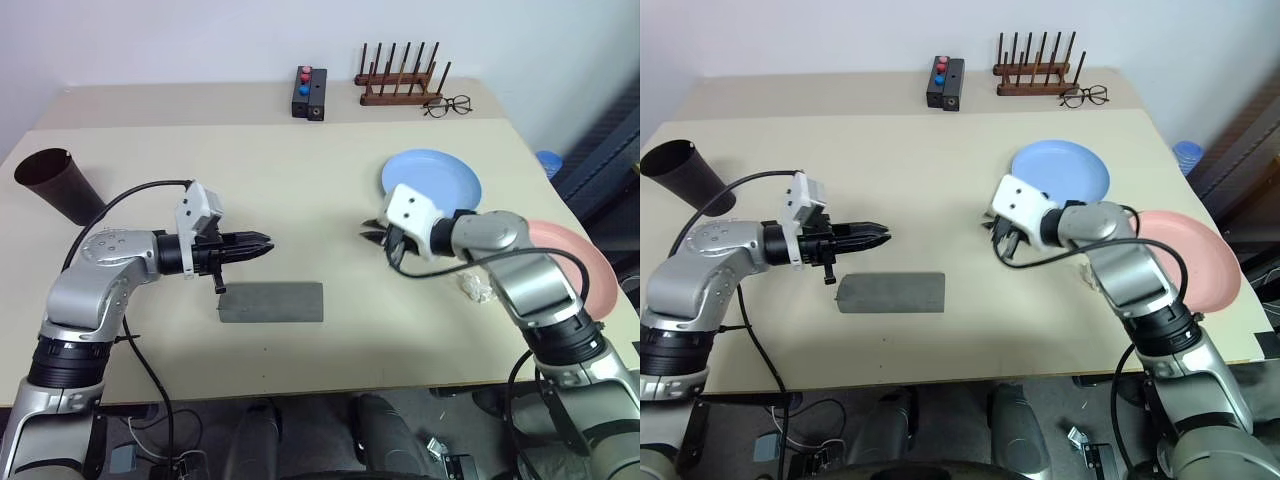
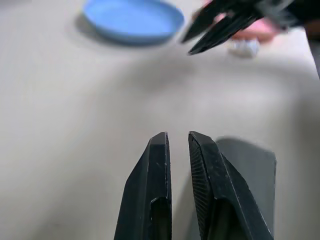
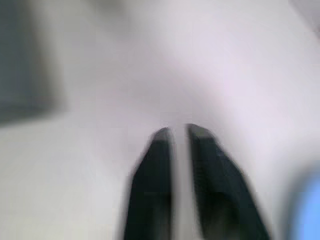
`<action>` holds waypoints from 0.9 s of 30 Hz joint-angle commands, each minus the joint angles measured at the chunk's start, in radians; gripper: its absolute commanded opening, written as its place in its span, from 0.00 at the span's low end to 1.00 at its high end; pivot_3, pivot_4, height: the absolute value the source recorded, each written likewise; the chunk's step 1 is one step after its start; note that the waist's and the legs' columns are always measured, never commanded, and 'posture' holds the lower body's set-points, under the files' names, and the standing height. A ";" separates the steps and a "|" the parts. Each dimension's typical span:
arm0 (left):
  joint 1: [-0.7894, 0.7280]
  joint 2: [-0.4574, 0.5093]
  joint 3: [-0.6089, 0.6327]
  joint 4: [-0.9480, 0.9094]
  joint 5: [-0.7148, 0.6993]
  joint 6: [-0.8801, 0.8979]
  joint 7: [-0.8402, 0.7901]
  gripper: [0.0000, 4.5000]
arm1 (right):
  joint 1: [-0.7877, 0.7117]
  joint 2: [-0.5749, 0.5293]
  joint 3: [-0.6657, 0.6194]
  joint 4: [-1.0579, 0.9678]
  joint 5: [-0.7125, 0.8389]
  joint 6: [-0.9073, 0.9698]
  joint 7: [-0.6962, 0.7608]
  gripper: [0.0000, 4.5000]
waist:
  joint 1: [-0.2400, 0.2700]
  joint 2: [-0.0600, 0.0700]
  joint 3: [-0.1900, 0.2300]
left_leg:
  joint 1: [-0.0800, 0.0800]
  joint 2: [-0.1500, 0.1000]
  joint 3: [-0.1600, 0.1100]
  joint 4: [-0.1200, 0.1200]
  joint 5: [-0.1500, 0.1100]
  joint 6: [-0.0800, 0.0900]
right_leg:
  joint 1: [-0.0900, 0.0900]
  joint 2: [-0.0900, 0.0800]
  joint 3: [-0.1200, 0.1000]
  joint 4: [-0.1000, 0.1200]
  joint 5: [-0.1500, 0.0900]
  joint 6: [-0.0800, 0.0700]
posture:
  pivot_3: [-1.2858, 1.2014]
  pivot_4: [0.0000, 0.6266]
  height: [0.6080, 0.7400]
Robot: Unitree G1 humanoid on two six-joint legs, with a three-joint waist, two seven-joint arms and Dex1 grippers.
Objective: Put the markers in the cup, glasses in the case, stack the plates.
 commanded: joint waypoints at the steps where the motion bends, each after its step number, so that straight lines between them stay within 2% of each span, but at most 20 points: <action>1: 0.052 -0.001 0.068 -0.086 -0.075 0.028 0.027 0.13 | -0.034 -0.037 -0.012 0.111 -0.090 -0.051 -0.063 0.52 | 0.003 0.000 0.000 | 0.000 0.000 0.000 -0.001 0.000 0.000 | 0.000 0.000 0.000 0.000 0.000 0.000 | 0.52 0.24 1.00; 4: 0.110 -0.002 0.093 -0.139 -0.118 0.042 0.041 0.13 | -0.040 -0.073 0.041 0.240 -0.197 -0.171 -0.104 0.82 | 0.003 0.000 0.000 | 0.000 0.000 0.000 -0.001 0.000 0.000 | 0.000 0.000 0.000 0.000 0.000 0.000 | 0.52 0.24 1.00; 12: 0.191 -0.039 0.115 -0.270 -0.250 0.090 0.104 0.13 | -0.103 -0.015 0.049 0.532 -0.303 -0.301 -0.221 0.82 | 0.002 0.000 0.000 | 0.001 0.000 0.000 0.001 0.000 0.000 | 0.001 0.000 0.000 0.000 -0.001 -0.004 | 0.52 0.24 1.00; 15: 0.207 -0.049 0.093 -0.305 -0.241 0.074 0.131 0.13 | -0.109 -0.006 0.048 0.576 -0.330 -0.331 -0.252 0.63 | 0.003 0.000 0.000 | 0.002 0.000 0.001 0.001 0.000 0.000 | 0.002 0.000 0.000 -0.001 -0.001 -0.003 | 0.52 0.24 1.00; 20: 0.216 -0.051 0.058 -0.317 -0.209 0.046 0.148 0.13 | -0.092 -0.006 0.034 0.556 -0.339 -0.344 -0.243 0.07 | 0.003 0.000 0.000 | 0.002 -0.001 0.001 0.001 0.000 0.000 | 0.003 -0.001 0.000 -0.001 -0.001 -0.004 | 0.52 0.24 1.00; 21: 0.215 -0.053 0.053 -0.316 -0.208 0.044 0.152 0.13 | -0.087 -0.008 0.030 0.543 -0.338 -0.340 -0.241 0.01 | 0.003 0.000 0.000 | 0.002 -0.001 0.001 0.001 0.000 0.000 | 0.003 -0.001 0.000 -0.001 -0.001 -0.003 | 0.52 0.24 1.00; 27: 0.216 -0.065 0.012 -0.293 -0.173 0.002 0.163 0.13 | -0.020 -0.071 -0.042 0.331 -0.343 -0.268 -0.226 0.01 | 0.004 0.001 0.000 | 0.001 -0.001 0.000 0.001 0.000 0.000 | 0.002 0.000 0.000 -0.001 0.000 -0.002 | 0.52 0.24 1.00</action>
